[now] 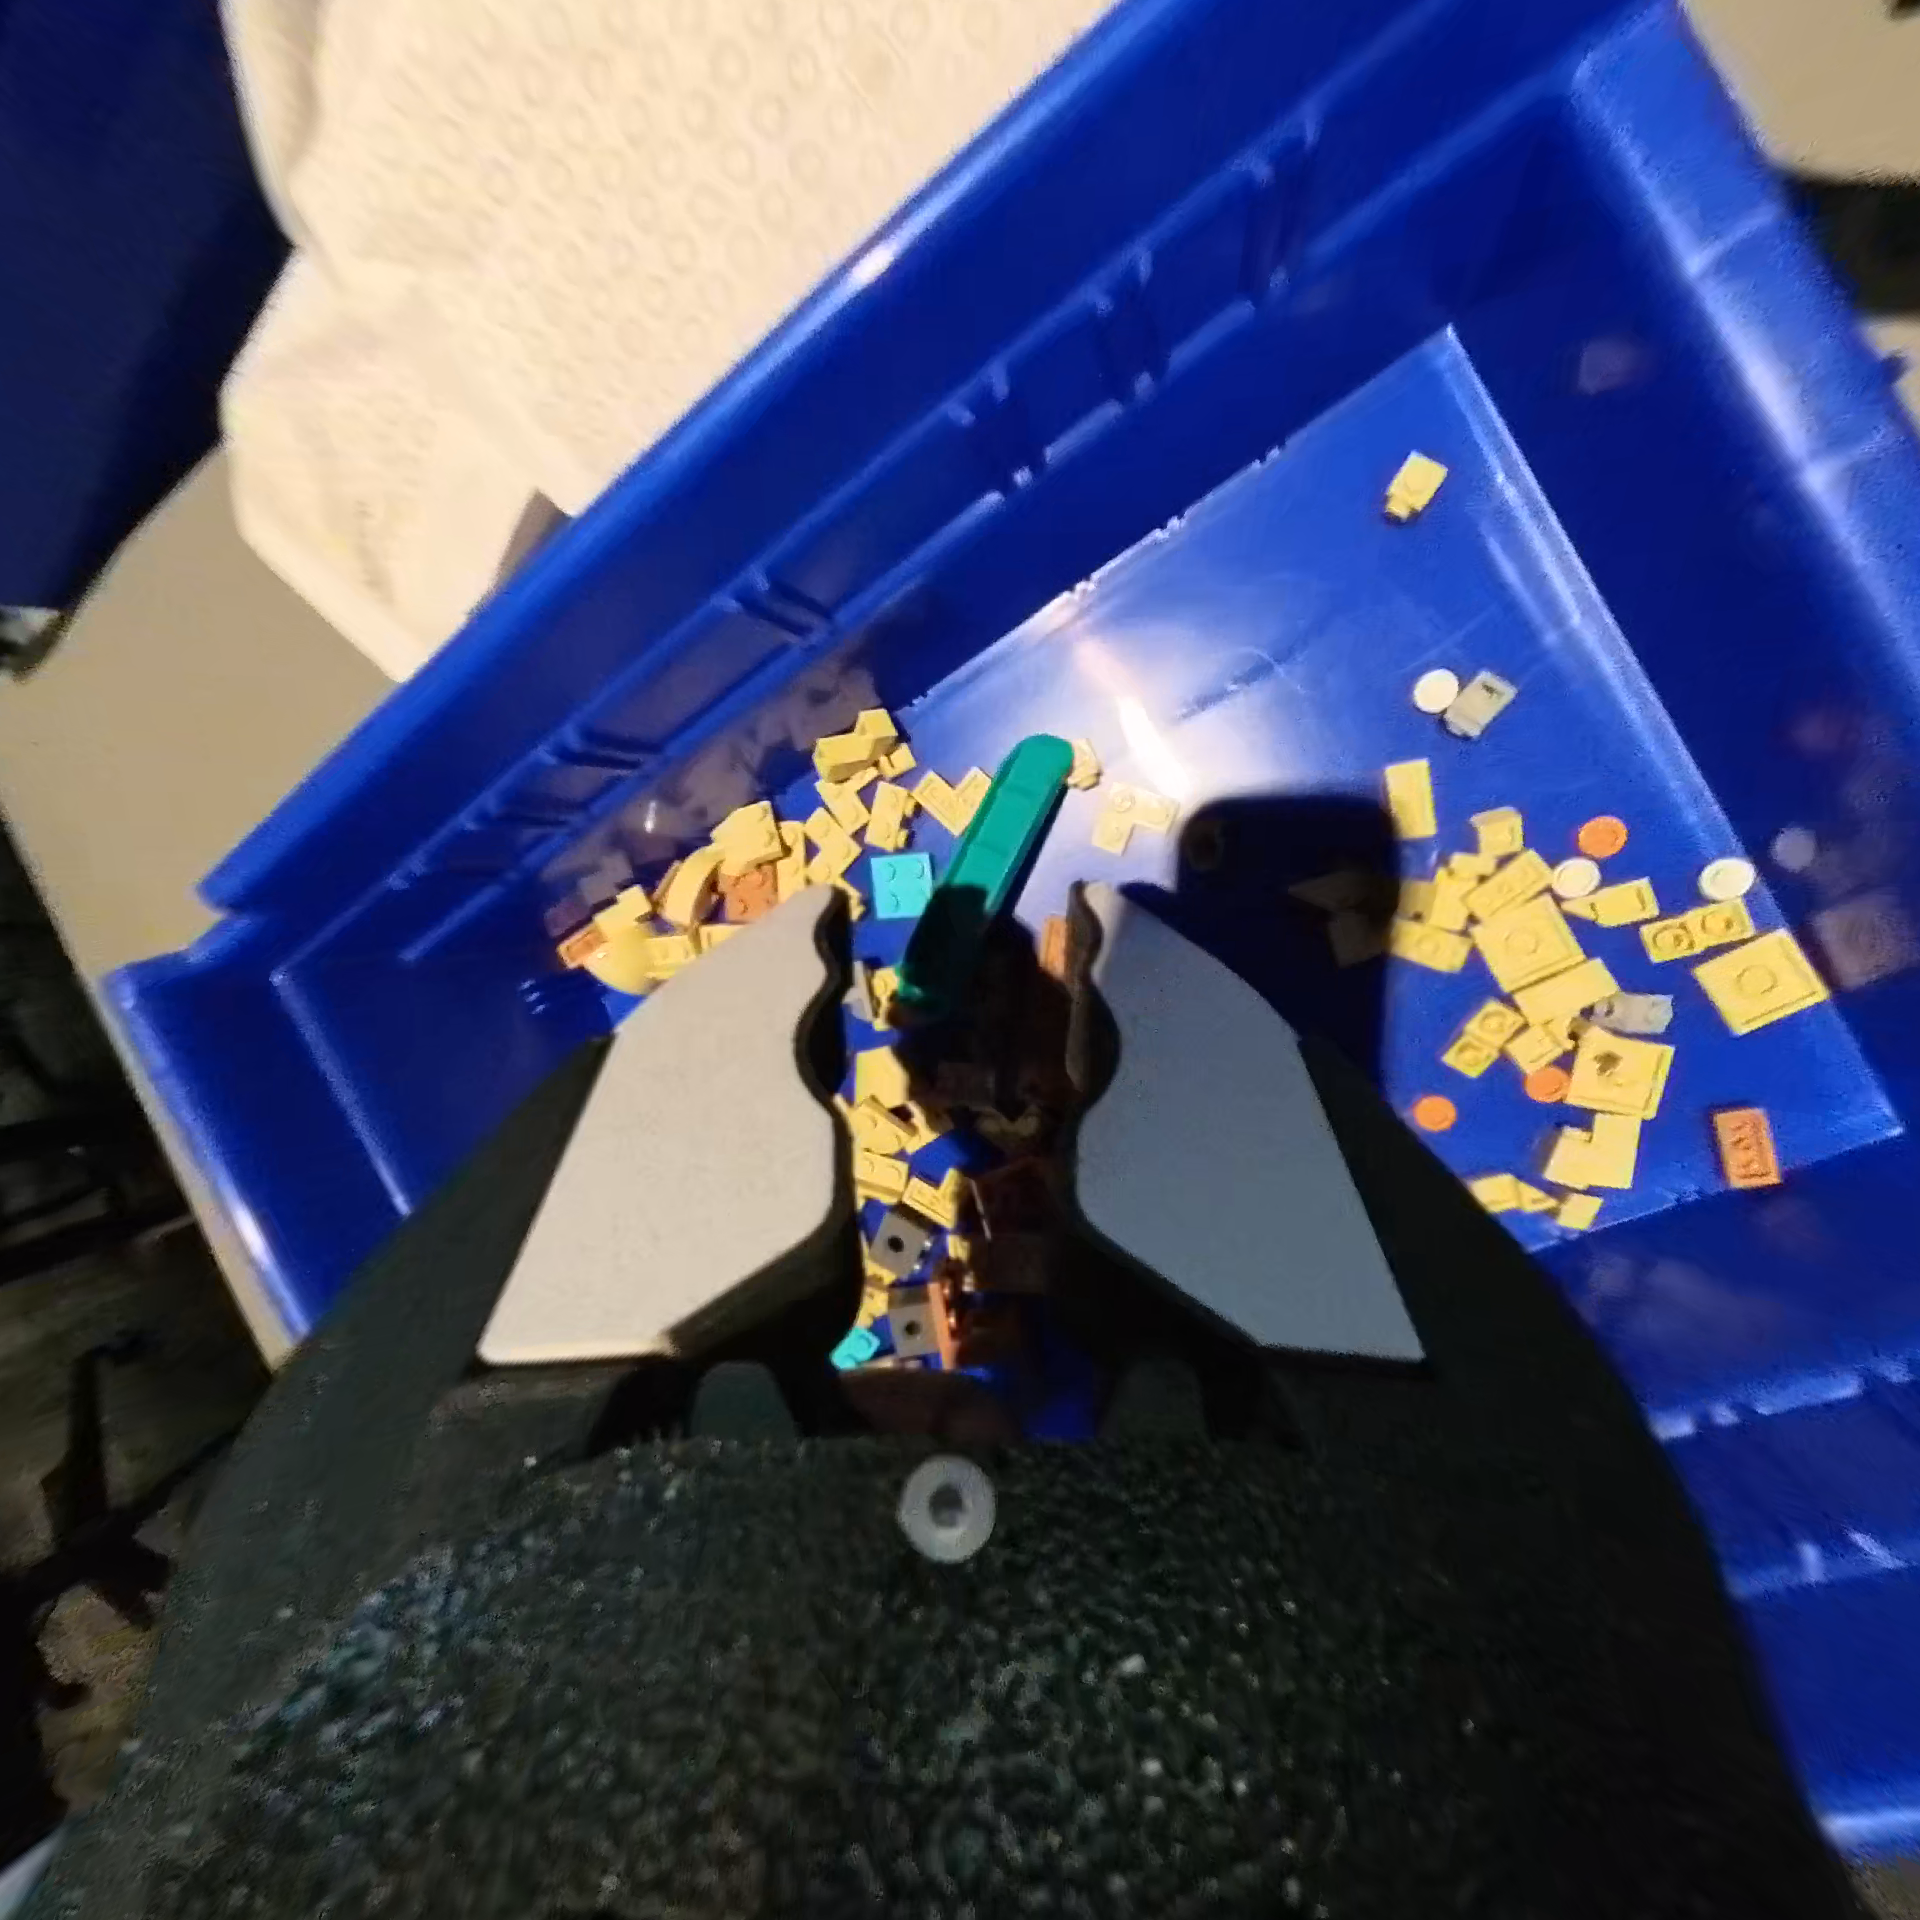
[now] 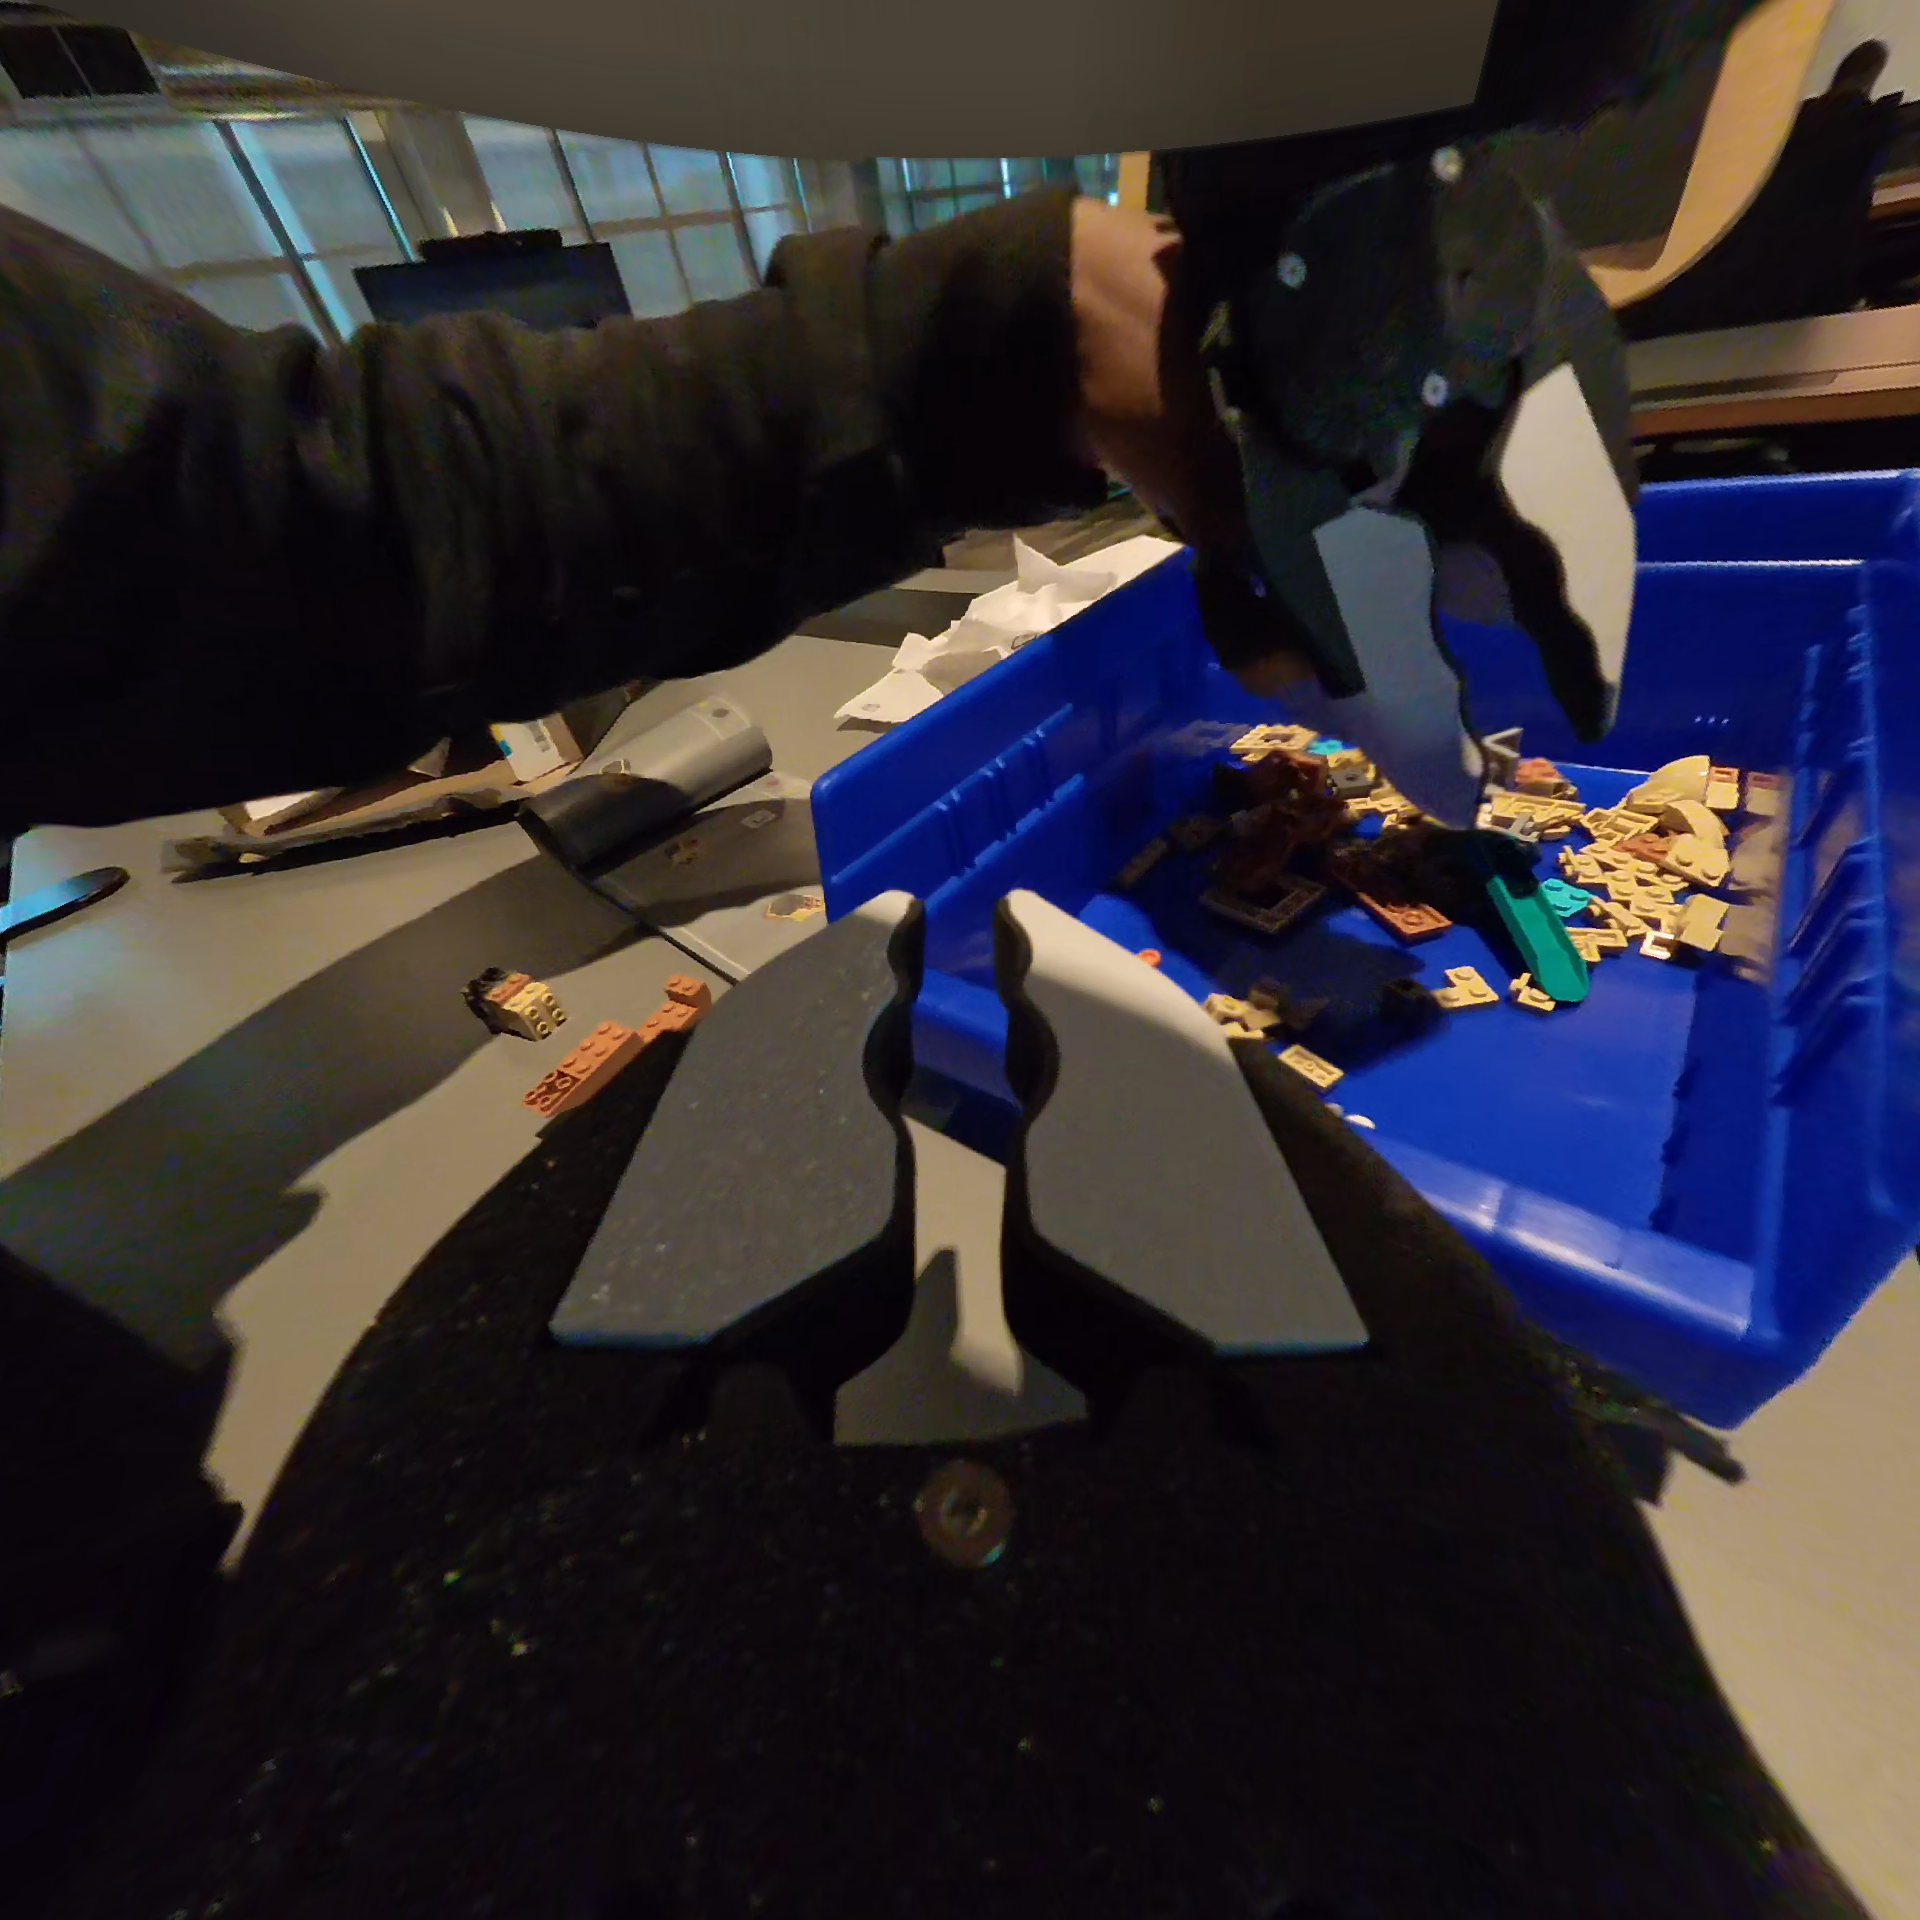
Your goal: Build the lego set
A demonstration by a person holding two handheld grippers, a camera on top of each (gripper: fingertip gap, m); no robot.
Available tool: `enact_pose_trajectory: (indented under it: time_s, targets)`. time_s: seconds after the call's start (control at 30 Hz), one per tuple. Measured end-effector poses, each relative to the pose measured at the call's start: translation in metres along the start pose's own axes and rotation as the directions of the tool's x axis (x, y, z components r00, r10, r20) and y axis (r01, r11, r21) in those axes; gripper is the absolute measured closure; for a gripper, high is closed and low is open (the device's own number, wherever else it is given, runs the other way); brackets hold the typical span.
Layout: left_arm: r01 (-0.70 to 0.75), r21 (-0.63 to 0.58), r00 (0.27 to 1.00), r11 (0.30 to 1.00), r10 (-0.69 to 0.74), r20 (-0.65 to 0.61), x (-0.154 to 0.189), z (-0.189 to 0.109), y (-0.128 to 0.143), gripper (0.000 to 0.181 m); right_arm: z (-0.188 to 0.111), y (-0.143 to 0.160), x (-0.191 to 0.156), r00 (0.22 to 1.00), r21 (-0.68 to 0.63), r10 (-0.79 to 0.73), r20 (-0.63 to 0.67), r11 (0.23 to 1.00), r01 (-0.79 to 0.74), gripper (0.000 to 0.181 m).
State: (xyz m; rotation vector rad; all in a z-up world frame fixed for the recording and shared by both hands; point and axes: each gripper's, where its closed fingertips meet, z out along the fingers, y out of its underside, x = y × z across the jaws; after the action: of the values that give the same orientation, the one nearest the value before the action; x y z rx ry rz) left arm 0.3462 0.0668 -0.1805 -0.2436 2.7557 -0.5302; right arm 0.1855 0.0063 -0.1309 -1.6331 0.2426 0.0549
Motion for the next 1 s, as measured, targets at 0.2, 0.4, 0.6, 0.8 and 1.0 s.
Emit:
enact_pose_trajectory:
  time_s: [0.2,0.4,0.6,0.8,1.0]
  targets:
    - [-0.058,-0.126,0.997,0.990,0.052,-0.051,0.003,0.028,0.018,0.147,0.001,0.001,-0.004,1.000,-0.007,0.014,0.026,1.000,-0.014,0.170]
    - [-0.049,-0.187,0.999,0.981,0.048,-0.013,-0.004,0.039,0.032,0.165,0.001,0.002,-0.004,1.000,-0.009,0.014,0.026,1.000,-0.014,0.170]
    - [0.041,-0.137,0.999,0.990,-0.037,0.037,-0.018,0.027,0.028,0.167,0.002,0.003,-0.004,1.000,-0.013,0.013,0.024,1.000,-0.013,0.170]
    - [0.284,0.004,0.958,0.959,-0.284,0.036,-0.033,-0.005,0.022,0.166,0.002,0.002,-0.005,0.999,-0.011,0.019,0.031,1.000,-0.018,0.170]
    - [0.381,0.026,0.922,0.924,-0.381,0.070,-0.038,-0.019,0.032,0.166,0.001,0.002,-0.006,0.999,-0.009,0.021,0.032,1.000,-0.021,0.170]
